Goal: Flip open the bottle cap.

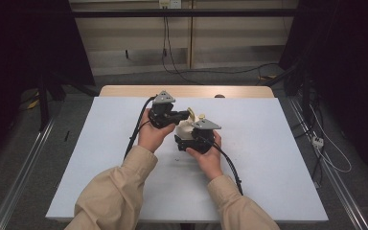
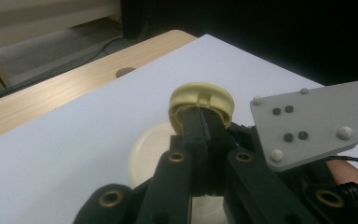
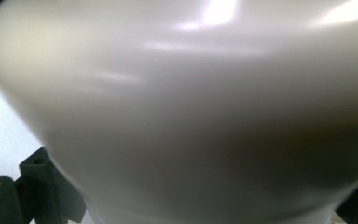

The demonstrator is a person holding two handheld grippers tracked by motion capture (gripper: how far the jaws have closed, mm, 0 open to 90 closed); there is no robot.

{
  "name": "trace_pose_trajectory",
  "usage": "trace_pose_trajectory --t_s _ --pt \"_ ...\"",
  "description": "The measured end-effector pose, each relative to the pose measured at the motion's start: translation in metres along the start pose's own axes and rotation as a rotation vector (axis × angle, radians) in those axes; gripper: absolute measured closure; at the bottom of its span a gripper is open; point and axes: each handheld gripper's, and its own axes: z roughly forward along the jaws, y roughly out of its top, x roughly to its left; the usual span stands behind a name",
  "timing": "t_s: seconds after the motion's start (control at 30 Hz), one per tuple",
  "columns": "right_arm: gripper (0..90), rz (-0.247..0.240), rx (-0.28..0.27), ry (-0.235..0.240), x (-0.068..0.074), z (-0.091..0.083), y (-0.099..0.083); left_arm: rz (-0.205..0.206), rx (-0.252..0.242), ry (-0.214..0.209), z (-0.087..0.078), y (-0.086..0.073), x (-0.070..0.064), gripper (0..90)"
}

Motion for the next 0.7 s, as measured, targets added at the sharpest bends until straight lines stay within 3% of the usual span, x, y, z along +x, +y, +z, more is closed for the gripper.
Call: trace_pose_trajectory --t_s 0.7 --pt "3.5 0.000 0.001 -0.002 0.0003 -0.0001 0.0001 0.010 0.010 0.002 0.0058 0.0049 -0.0011 90.0"
